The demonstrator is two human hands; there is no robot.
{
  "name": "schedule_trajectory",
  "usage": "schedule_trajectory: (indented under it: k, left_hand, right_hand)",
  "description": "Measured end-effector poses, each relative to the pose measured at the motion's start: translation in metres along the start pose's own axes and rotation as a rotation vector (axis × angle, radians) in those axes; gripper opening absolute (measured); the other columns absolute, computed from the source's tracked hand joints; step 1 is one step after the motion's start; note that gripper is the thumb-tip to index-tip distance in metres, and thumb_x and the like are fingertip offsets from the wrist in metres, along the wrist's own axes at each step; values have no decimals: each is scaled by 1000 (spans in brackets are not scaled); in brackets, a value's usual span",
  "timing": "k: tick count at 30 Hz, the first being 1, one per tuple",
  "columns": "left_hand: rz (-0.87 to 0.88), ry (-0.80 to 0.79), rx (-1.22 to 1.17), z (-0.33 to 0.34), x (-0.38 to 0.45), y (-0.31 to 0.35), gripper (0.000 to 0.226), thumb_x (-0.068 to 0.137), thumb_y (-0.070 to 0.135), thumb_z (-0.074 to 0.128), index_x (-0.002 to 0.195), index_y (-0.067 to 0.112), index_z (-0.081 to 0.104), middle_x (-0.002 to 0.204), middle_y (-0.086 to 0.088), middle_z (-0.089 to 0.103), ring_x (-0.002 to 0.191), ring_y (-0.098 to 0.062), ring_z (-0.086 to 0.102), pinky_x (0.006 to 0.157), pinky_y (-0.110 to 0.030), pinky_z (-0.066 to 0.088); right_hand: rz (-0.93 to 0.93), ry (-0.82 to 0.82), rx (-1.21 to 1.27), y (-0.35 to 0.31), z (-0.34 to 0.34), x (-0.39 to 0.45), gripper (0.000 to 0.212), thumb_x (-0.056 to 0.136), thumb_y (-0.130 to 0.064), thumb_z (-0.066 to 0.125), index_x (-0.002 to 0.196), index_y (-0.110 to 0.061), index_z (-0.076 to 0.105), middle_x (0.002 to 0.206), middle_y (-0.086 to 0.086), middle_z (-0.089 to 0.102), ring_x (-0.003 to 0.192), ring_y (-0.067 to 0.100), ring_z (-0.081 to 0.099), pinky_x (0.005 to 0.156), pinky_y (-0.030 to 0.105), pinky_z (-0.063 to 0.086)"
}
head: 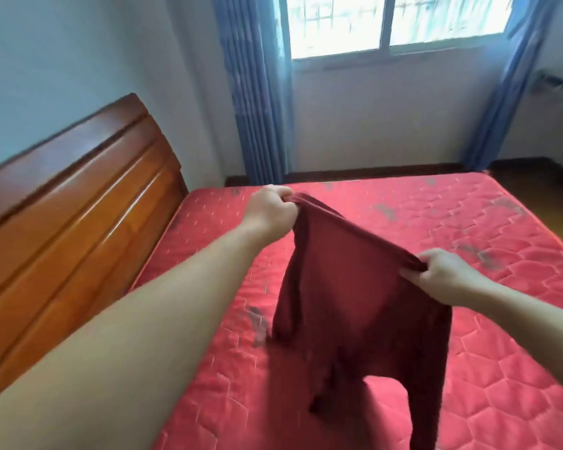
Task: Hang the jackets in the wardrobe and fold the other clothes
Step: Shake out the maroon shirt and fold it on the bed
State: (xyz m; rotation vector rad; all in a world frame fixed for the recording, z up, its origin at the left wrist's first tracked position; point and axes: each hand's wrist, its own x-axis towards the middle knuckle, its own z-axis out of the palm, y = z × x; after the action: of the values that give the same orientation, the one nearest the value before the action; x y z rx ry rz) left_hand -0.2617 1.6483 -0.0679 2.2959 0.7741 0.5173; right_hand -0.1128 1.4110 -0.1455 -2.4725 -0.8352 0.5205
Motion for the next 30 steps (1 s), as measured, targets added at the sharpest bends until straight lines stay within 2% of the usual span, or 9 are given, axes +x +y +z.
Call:
schedule_trajectory:
  k: [4, 10, 13, 18, 21, 23, 26, 28, 30]
  left_hand:
    - [-20, 7, -300, -37, 8, 65, 21, 87, 21, 58, 75, 9, 70, 63, -2, 65, 56, -16, 59, 57, -26, 50]
    - [-15, 240, -470, -40, 16, 112, 40, 90, 44, 59, 59, 21, 65, 52, 12, 55, 47, -7, 49, 48, -19, 40]
    - [-97, 270, -426, -33, 18, 126, 43, 92, 52, 53, 69, 17, 63, 57, 6, 61, 50, -10, 58, 51, -19, 48]
    - [-346, -161, -760, -8, 3, 153, 60, 96, 61, 38, 127, 13, 59, 122, -9, 66, 109, -25, 64, 94, -44, 52]
    - [-62, 240, -442, 10, -9, 164, 68, 93, 64, 38, 140, 15, 43, 149, -9, 41, 134, -25, 42, 112, -44, 31]
    - [128, 504, -505, 13, -31, 175, 57, 86, 69, 41, 126, 30, 49, 137, 1, 47, 123, -13, 46, 108, -38, 35]
    - [200, 104, -821, 23, -48, 179, 55, 72, 71, 52, 106, 29, 62, 104, 7, 68, 99, -9, 63, 92, -31, 49]
    - [198, -195, -617, 36, -53, 177, 40, 77, 47, 71, 105, 18, 68, 95, 5, 75, 92, -12, 70, 84, -31, 56]
    - [117, -140, -545, 47, -49, 178, 15, 84, 19, 73, 93, 8, 71, 88, -6, 74, 83, -21, 71, 82, -41, 58]
  right_hand:
    - [-19, 79, 258, -17, -103, -3, 21, 90, -31, 65, 84, -14, 75, 76, 3, 74, 72, 21, 70, 74, 33, 57]
    - [-91, -1, -236, -10, -177, -20, 20, 85, -34, 70, 76, -16, 71, 68, -4, 71, 61, 11, 65, 59, 22, 49]
    - [25, -146, 387, -24, -183, -27, 20, 92, -29, 63, 87, -10, 70, 73, 2, 75, 60, 14, 70, 69, 29, 58]
    - [-16, -240, 1170, -82, -195, -38, 30, 100, -27, 45, 78, -13, 60, 55, -1, 64, 44, 9, 61, 45, 19, 52]
    - [-137, -242, 1496, -115, -210, -41, 29, 103, -21, 35, 82, -10, 51, 60, 3, 56, 51, 14, 56, 57, 21, 50]
    - [-218, -270, 1706, -130, -219, -43, 30, 103, -12, 31, 77, -5, 46, 61, 7, 50, 51, 16, 50, 60, 20, 43]
    - [-252, -151, 1842, -148, -229, -42, 28, 100, -5, 31, 79, 1, 48, 53, 12, 52, 41, 21, 54, 44, 26, 48]
    - [-249, -57, 1867, -153, -234, -36, 25, 98, -5, 33, 77, -2, 46, 56, 11, 51, 38, 23, 54, 42, 25, 47]
    - [-279, 1, 1725, -147, -235, -31, 21, 98, -15, 41, 80, -6, 49, 64, 8, 56, 47, 23, 62, 49, 28, 51]
